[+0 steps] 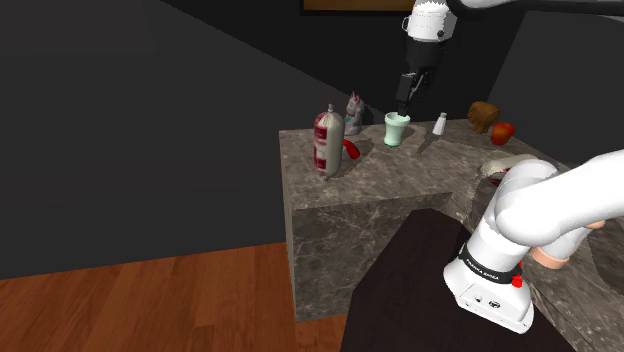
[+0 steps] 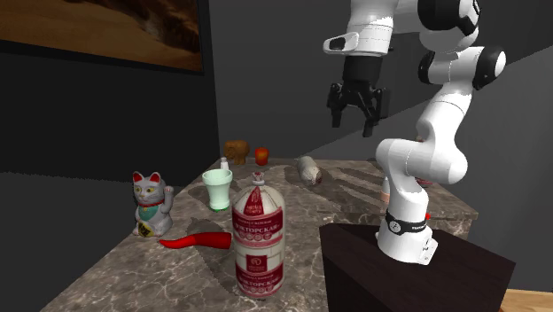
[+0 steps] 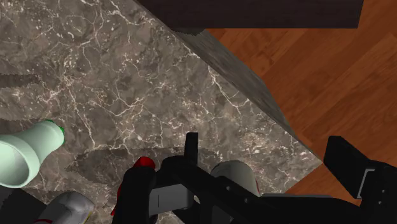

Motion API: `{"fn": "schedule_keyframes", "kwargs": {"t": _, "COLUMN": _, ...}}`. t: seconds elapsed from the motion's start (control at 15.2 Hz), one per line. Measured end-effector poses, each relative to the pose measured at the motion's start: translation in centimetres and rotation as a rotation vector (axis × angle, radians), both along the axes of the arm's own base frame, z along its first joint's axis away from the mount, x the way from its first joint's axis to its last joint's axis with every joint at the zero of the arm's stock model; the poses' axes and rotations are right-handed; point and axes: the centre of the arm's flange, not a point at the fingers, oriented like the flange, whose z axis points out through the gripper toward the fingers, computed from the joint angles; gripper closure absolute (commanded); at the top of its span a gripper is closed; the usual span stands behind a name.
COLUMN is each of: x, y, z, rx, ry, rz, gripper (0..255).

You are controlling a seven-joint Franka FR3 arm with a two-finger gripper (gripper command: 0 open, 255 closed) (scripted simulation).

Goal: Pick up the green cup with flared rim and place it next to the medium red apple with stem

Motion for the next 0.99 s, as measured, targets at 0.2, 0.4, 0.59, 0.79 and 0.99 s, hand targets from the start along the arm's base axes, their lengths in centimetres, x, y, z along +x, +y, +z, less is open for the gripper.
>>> {"fn": "schedule_keyframes", "kwargs": {"t": 0.2, "x": 0.8, "y": -1.0, "z": -0.7, "rx": -0.001, "ry": 0.002, "rz": -0.005, "gripper": 0}}
{"fn": "schedule_keyframes", "kwargs": {"t": 0.4, "x": 2.4, "y": -3.9, "z": -2.1, "rx": -0.003, "ry": 0.008, "rz": -0.018, "gripper": 0}}
{"fn": "schedule_keyframes", "kwargs": {"t": 0.59, "x": 4.8, "y": -7.1, "z": -3.8, "rx": -0.005, "ry": 0.013, "rz": -0.031, "gripper": 0}}
{"fn": "schedule_keyframes", "kwargs": {"t": 0.79, "x": 6.7, "y": -9.9, "z": -5.5, "rx": -0.007, "ry": 0.018, "rz": -0.044, "gripper": 0}}
{"fn": "schedule_keyframes", "kwargs": {"t": 0.99, "x": 8.2, "y": -13.0, "z": -6.8, "rx": -0.009, "ry": 0.023, "rz": -0.057, "gripper": 0}}
